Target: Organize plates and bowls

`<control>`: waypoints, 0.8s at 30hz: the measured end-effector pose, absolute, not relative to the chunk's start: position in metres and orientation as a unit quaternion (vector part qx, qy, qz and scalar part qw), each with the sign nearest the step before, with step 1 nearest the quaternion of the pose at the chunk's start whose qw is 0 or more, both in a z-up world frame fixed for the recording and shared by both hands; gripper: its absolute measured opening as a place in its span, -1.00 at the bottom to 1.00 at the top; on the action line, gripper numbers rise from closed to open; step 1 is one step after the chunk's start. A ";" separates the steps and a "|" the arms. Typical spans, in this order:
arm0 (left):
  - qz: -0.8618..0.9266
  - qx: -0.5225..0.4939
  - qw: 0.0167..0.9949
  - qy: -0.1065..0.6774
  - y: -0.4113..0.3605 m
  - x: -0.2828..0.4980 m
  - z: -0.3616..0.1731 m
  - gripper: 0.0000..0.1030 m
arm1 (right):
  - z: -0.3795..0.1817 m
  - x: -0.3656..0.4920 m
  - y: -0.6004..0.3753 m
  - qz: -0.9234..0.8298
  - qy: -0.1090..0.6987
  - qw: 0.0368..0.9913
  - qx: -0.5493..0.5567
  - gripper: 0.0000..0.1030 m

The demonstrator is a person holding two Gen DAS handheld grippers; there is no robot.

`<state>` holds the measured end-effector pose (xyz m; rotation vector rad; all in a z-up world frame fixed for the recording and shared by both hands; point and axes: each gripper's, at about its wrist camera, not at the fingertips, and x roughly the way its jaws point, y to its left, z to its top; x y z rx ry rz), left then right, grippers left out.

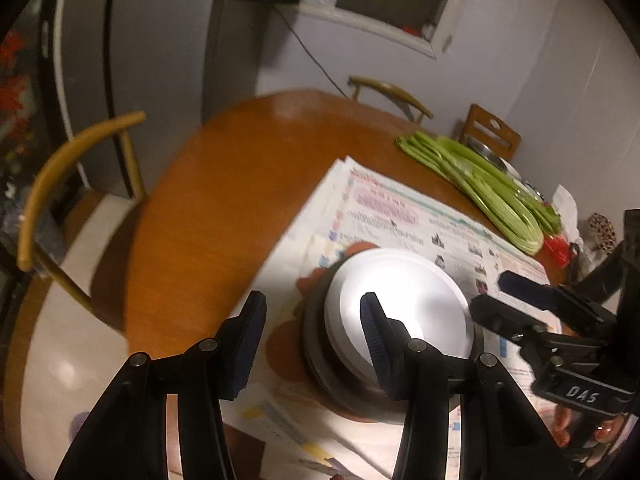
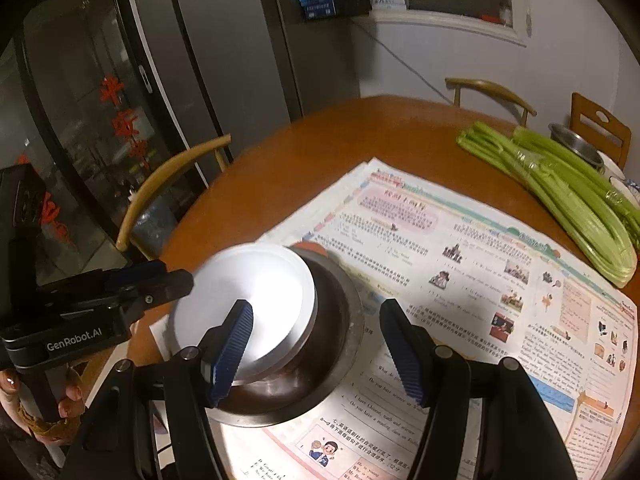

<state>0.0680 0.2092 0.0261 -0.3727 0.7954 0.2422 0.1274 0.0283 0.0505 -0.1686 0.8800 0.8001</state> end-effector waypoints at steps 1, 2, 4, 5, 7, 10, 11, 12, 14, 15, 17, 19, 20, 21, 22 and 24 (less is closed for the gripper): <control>0.127 -0.171 0.902 0.376 0.206 0.063 0.030 -0.02 | 0.054 0.125 0.026 0.377 0.407 0.828 -0.077 0.29; 0.138 -0.164 0.905 0.368 0.203 0.057 0.034 -0.01 | 0.059 0.121 0.023 0.379 0.398 0.832 -0.075 0.29; 0.161 -0.157 0.909 0.350 0.196 0.046 0.040 0.00 | 0.068 0.110 0.016 0.381 0.377 0.841 -0.075 0.29; 0.172 -0.151 0.912 0.341 0.192 0.039 0.042 0.01 | 0.072 0.104 0.013 0.380 0.367 0.845 -0.078 0.29; 0.182 -0.147 0.914 0.330 0.182 0.029 0.044 0.02 | 0.080 0.091 0.006 0.378 0.348 0.854 -0.084 0.29; 0.197 -0.135 0.918 0.318 0.168 0.011 0.043 0.03 | 0.085 0.072 -0.006 0.374 0.327 0.864 -0.084 0.29; 0.203 -0.136 0.918 0.313 0.165 0.007 0.043 0.03 | 0.084 0.066 -0.009 0.376 0.323 0.865 -0.085 0.29; 0.206 -0.136 0.918 0.311 0.162 0.003 0.042 0.03 | 0.083 0.059 -0.013 0.376 0.320 0.866 -0.086 0.29; 0.209 -0.140 0.916 0.312 0.155 -0.006 0.038 0.03 | 0.080 0.049 -0.018 0.373 0.315 0.868 -0.087 0.29; 0.212 -0.139 0.915 0.314 0.152 -0.008 0.036 0.03 | 0.078 0.044 -0.022 0.375 0.312 0.869 -0.086 0.29; 0.220 -0.133 0.911 0.321 0.145 -0.015 0.031 0.03 | 0.073 0.035 -0.031 0.379 0.305 0.871 -0.071 0.29; 0.219 -0.129 0.910 0.328 0.138 -0.018 0.025 0.03 | 0.067 0.032 -0.037 0.378 0.307 0.871 -0.063 0.29; 0.220 -0.127 0.907 0.335 0.134 -0.020 0.021 0.03 | 0.064 0.030 -0.038 0.376 0.309 0.871 -0.063 0.29; 0.221 -0.128 0.906 0.337 0.131 -0.021 0.018 0.03 | 0.060 0.028 -0.040 0.373 0.312 0.872 -0.064 0.29; 0.225 -0.130 0.904 0.339 0.128 -0.024 0.014 0.04 | 0.057 0.025 -0.042 0.372 0.313 0.871 -0.067 0.29; 0.230 -0.137 0.900 0.343 0.122 -0.028 0.005 0.04 | 0.048 0.021 -0.046 0.366 0.320 0.871 -0.070 0.29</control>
